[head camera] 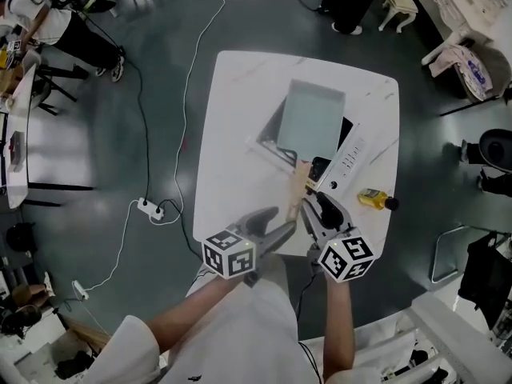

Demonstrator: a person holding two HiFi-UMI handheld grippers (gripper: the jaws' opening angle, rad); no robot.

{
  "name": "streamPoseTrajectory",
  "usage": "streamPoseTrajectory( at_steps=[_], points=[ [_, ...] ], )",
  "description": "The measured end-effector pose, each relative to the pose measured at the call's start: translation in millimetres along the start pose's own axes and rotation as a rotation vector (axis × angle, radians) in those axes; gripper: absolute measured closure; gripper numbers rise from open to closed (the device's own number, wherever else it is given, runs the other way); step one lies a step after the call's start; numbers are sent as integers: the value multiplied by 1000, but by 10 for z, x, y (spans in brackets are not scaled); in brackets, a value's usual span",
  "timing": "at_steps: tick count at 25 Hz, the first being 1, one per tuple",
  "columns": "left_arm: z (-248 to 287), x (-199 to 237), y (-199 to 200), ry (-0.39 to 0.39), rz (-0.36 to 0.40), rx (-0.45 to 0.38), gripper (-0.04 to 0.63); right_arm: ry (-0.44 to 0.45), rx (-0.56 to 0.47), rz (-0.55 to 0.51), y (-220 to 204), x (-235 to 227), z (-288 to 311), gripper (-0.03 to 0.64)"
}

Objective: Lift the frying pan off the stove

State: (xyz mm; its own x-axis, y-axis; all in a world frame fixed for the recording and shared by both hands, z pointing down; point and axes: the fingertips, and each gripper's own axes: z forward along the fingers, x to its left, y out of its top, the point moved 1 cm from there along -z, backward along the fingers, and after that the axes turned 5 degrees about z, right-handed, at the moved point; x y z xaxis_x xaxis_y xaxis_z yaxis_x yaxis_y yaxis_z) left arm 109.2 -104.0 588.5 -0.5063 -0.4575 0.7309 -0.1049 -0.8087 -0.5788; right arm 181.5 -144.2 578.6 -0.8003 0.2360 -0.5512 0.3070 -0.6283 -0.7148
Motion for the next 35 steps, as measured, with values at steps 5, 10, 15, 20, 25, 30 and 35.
streamPoseTrajectory(
  at_steps=[5,10,15,20,25,30,35],
  points=[
    [201,156,-111,-8,-69,37,379,41,54,32,-28,-93,194,442],
    [367,284,-199,-60,-168,51,386,60,84,86,-109,-240,350,434],
    [476,306,-234,-109,-223,57,426,82,118,106,-175,-312,461,426],
    [507,291,-274,-135,-283,74,491,102,139,124,-190,-308,542,395],
    [484,302,-265,-144,-326,69,508,108,177,166,-252,-325,619,391],
    [450,342,-234,-137,-310,74,508,137,195,261,-305,-349,716,385],
    [440,353,-231,-131,-299,79,508,171,226,379,-384,-365,794,382]
  ],
)
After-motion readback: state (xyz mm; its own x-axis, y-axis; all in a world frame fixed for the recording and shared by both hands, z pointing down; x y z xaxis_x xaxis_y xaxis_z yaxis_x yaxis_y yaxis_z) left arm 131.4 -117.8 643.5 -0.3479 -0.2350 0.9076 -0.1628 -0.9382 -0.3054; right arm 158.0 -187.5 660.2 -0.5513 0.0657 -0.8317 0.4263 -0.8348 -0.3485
